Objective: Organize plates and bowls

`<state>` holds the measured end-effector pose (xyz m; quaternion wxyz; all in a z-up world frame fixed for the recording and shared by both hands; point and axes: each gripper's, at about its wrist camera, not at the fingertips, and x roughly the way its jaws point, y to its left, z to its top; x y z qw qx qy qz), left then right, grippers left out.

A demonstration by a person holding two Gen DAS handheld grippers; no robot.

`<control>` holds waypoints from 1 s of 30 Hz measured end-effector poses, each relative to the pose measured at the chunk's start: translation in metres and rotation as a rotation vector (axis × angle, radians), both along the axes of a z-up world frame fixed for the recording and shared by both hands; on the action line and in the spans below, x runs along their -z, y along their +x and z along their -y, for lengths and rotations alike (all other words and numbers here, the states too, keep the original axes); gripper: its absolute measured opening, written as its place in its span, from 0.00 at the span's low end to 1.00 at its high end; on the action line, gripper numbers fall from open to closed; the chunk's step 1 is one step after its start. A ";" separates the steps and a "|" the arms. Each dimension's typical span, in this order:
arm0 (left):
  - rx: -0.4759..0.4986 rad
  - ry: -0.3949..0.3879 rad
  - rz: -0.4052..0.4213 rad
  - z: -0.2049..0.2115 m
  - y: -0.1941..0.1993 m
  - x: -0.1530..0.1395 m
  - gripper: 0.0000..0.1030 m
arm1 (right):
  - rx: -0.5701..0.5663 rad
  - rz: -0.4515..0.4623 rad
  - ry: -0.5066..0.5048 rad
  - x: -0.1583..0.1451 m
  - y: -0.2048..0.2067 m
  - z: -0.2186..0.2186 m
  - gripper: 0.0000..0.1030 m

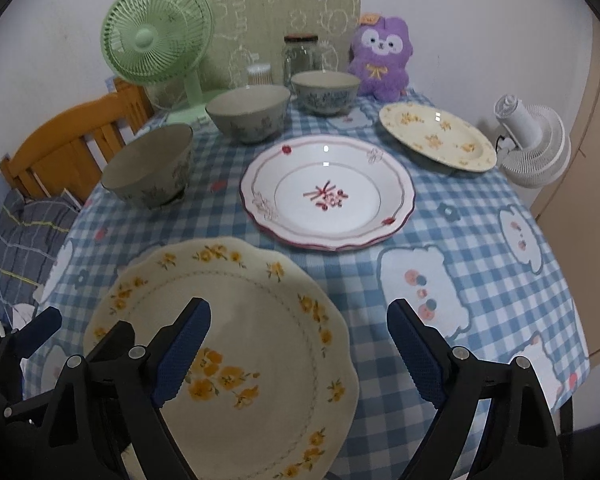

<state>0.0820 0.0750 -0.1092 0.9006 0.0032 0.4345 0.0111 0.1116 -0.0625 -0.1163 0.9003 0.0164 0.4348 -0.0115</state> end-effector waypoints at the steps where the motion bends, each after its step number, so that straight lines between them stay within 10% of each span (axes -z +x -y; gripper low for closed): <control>1: -0.004 -0.001 -0.011 -0.002 0.002 0.003 0.79 | 0.004 -0.008 -0.001 0.003 0.001 -0.001 0.89; 30: 0.020 -0.081 -0.196 -0.013 0.028 0.046 0.60 | 0.061 -0.201 -0.036 0.054 0.025 -0.003 0.72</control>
